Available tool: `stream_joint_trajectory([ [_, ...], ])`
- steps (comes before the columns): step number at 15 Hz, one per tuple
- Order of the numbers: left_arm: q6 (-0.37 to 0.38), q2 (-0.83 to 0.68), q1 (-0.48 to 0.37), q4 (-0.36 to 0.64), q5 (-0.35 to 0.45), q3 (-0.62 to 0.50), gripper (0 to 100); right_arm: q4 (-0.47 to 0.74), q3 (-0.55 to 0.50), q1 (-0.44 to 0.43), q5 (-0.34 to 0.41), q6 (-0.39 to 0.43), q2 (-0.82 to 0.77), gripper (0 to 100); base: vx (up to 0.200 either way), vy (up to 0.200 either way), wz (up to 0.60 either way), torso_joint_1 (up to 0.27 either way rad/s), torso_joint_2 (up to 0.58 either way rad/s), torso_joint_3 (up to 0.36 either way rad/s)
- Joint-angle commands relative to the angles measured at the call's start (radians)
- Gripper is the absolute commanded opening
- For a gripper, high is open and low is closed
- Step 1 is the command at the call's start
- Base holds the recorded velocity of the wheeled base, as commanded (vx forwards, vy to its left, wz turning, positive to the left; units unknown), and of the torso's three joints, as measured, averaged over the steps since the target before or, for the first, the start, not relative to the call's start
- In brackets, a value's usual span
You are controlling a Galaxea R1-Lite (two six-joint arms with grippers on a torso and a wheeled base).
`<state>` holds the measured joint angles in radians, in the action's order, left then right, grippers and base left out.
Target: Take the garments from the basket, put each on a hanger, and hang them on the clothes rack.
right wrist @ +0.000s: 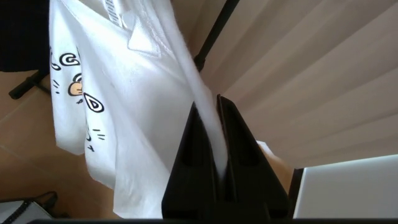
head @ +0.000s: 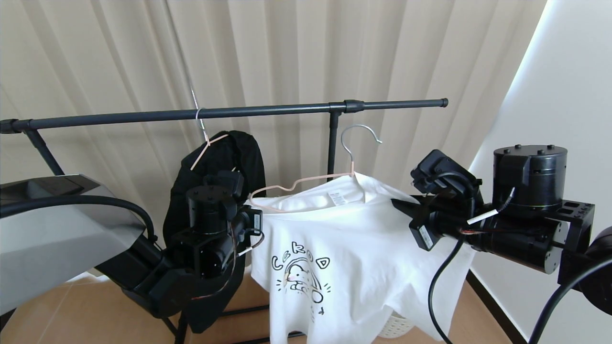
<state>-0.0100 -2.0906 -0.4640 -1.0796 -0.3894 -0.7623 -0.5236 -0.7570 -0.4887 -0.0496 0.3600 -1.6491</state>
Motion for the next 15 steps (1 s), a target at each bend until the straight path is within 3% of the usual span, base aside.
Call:
stream_joint_trajectory([
  [1,-0.001,0.000,0.010,0.000,-0.002,-0.008,0,-0.001,0.004,0.006,-0.001,0.002,0.008,0,0.000,0.000,0.00,0.000,0.00,0.000],
  [8,-0.005,0.038,0.004,-0.006,0.000,-0.003,0,0.001,0.015,0.006,-0.001,0.007,0.011,0,0.000,0.000,0.00,0.000,0.00,0.000],
  [15,-0.002,0.136,-0.090,-0.006,-0.002,0.055,0,-0.003,0.007,0.004,-0.004,0.007,-0.024,0,0.000,0.000,0.00,0.000,0.00,0.000],
])
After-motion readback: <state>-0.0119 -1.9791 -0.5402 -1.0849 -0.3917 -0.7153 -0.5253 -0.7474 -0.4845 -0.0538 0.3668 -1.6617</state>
